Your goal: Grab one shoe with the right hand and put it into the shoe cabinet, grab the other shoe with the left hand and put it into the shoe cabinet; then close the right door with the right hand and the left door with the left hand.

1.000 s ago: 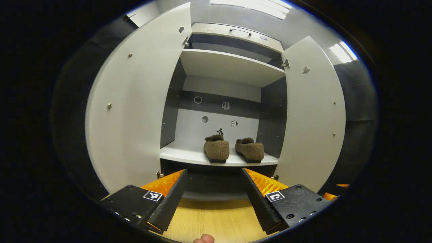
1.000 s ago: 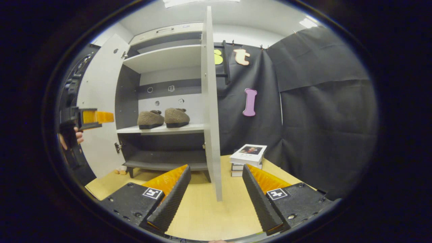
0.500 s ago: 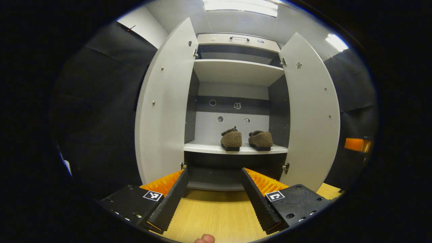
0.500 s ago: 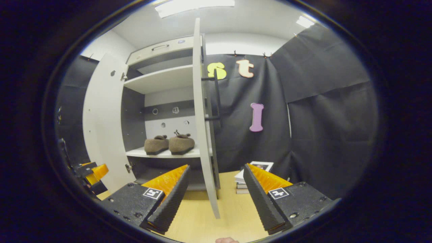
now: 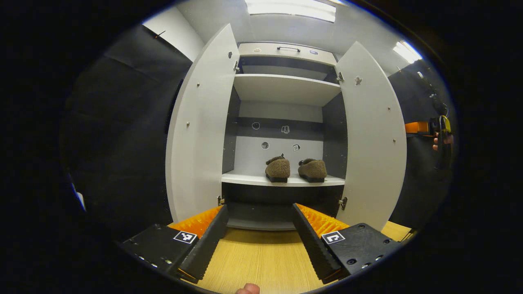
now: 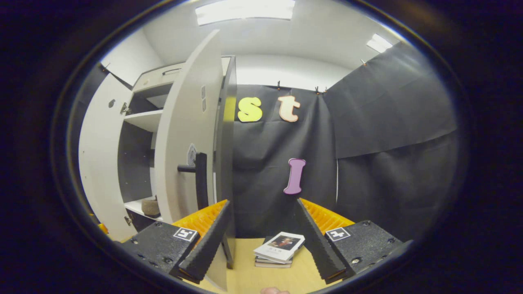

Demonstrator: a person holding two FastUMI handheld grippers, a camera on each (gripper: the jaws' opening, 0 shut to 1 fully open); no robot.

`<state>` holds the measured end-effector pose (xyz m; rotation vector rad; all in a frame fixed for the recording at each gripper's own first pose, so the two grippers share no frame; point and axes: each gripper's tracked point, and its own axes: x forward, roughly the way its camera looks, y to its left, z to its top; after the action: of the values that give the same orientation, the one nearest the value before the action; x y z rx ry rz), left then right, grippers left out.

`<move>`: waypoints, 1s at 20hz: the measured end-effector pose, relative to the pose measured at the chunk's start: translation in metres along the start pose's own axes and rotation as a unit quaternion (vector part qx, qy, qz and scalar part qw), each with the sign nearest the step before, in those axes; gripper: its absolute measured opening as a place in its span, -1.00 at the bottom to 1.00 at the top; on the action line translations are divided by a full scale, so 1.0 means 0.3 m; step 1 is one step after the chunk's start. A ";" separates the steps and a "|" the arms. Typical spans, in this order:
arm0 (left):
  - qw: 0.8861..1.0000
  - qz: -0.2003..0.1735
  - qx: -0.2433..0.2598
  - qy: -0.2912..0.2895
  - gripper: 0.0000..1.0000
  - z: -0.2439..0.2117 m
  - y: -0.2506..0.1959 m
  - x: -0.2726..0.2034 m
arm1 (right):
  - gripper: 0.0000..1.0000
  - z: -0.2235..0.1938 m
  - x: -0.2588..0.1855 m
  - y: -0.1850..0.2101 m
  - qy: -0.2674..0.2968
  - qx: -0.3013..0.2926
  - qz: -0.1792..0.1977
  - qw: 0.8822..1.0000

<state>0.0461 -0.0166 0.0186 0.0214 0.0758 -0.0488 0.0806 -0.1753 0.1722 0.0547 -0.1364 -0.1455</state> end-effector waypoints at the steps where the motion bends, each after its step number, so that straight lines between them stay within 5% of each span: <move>1: 1.000 0.000 0.001 0.002 0.89 -0.004 0.001 0.001 | 0.98 -0.016 0.020 -0.003 0.005 0.000 0.003 1.000; 7: 1.000 0.001 0.009 0.004 0.89 -0.006 0.014 -0.003 | 0.80 -0.014 0.035 0.064 0.003 -0.033 0.022 0.999; 8: 1.000 0.001 0.006 0.005 0.89 -0.008 0.013 -0.007 | 0.91 -0.012 0.034 0.084 0.002 -0.040 0.024 0.999; 12: 1.000 -0.003 0.009 0.007 0.89 -0.012 0.017 -0.006 | 0.79 -0.022 0.015 0.209 0.006 -0.040 0.072 0.997; 20: 1.000 -0.009 0.009 0.015 0.89 -0.016 0.020 -0.016 | 0.89 -0.045 0.073 0.503 -0.004 -0.009 0.153 0.988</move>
<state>0.0412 -0.0102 0.0141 0.0401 0.1048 -0.0669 0.1252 -0.0288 0.1714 0.0155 -0.1495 0.1604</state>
